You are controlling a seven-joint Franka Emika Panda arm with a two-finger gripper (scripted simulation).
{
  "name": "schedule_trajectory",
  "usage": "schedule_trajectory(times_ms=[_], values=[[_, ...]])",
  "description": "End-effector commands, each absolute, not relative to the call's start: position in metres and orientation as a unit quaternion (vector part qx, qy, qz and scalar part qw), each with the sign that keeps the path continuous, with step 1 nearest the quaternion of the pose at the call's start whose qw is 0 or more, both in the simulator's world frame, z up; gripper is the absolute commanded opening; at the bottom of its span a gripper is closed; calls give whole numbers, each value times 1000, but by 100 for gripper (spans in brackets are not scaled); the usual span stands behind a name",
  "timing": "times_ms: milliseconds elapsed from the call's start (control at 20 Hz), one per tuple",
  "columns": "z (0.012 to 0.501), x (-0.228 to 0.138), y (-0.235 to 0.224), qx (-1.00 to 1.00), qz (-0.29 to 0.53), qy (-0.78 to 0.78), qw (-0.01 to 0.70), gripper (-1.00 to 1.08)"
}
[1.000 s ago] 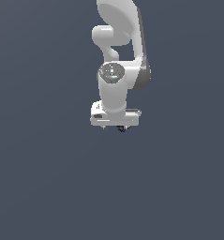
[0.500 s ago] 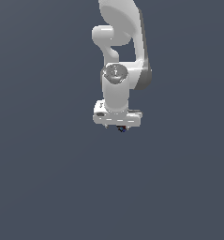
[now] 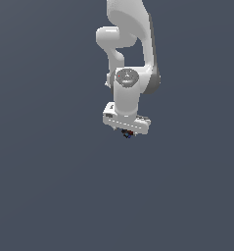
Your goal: Pick up the object and move it to a goal position.
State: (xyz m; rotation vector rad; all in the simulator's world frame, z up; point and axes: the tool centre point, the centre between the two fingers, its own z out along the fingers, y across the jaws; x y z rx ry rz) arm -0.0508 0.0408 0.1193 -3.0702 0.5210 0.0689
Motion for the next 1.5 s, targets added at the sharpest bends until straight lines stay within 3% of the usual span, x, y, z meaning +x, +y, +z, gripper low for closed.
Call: schedule_trajectory(times_ms=[0, 1450], values=[[115, -57, 45, -980, 20, 196, 11, 100], [80, -119, 73, -902, 0, 432, 0, 100]])
